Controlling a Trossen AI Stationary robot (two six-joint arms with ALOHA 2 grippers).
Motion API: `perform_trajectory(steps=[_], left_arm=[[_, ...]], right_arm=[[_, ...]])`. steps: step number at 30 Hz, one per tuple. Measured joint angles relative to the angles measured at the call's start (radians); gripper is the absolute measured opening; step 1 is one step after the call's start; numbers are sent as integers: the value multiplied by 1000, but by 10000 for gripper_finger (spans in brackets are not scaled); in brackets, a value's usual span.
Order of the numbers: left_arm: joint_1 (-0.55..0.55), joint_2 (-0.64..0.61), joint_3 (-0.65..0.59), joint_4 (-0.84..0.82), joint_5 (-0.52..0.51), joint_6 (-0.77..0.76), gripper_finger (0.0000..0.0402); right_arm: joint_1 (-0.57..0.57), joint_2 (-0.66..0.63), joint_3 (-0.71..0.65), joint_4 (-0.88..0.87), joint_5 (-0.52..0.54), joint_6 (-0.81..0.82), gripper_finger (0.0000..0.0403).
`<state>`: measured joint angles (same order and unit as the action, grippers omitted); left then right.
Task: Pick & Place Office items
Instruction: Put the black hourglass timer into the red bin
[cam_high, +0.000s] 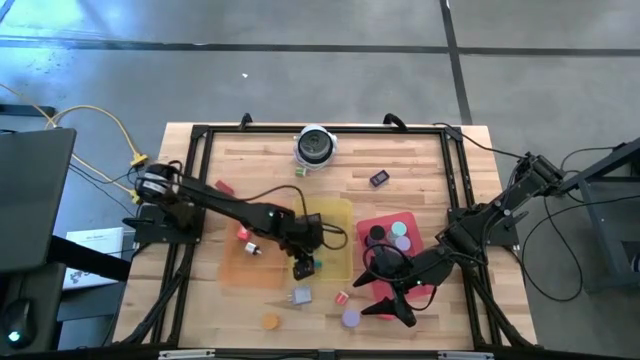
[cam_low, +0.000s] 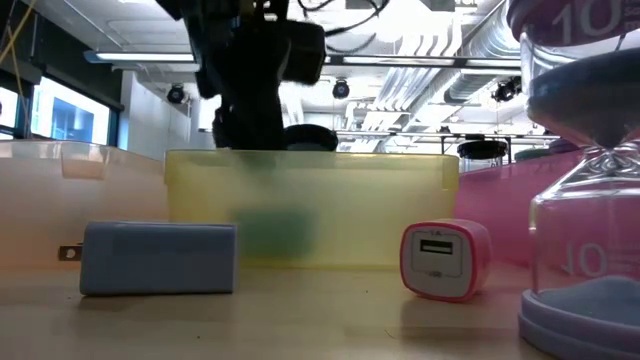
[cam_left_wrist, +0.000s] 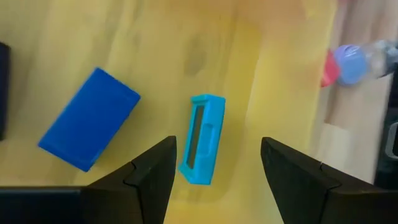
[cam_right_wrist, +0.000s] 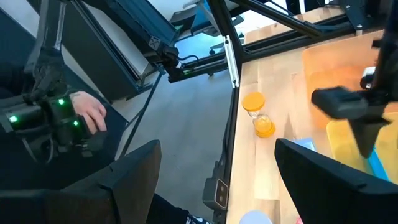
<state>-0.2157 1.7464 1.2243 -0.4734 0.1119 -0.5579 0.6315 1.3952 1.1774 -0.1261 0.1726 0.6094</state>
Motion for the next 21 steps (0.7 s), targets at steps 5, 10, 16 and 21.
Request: perform_trajectory(steps=[5, 10, 16, 21], left_arm=[[16, -60, 0, -7, 32, 0, 227], [15, -96, 0, -11, 69, -9, 227], [15, -106, 0, -10, 190, -81, 227], [14, -106, 0, -10, 246, -113, 227]], right_arm=[[-4, 0, 0, 4, 0, 11, 304], [-5, 0, 0, 2, -16, 52, 304], [-12, -4, 0, -45, -67, 105, 304], [-21, -25, 0, -183, -222, 211, 304]])
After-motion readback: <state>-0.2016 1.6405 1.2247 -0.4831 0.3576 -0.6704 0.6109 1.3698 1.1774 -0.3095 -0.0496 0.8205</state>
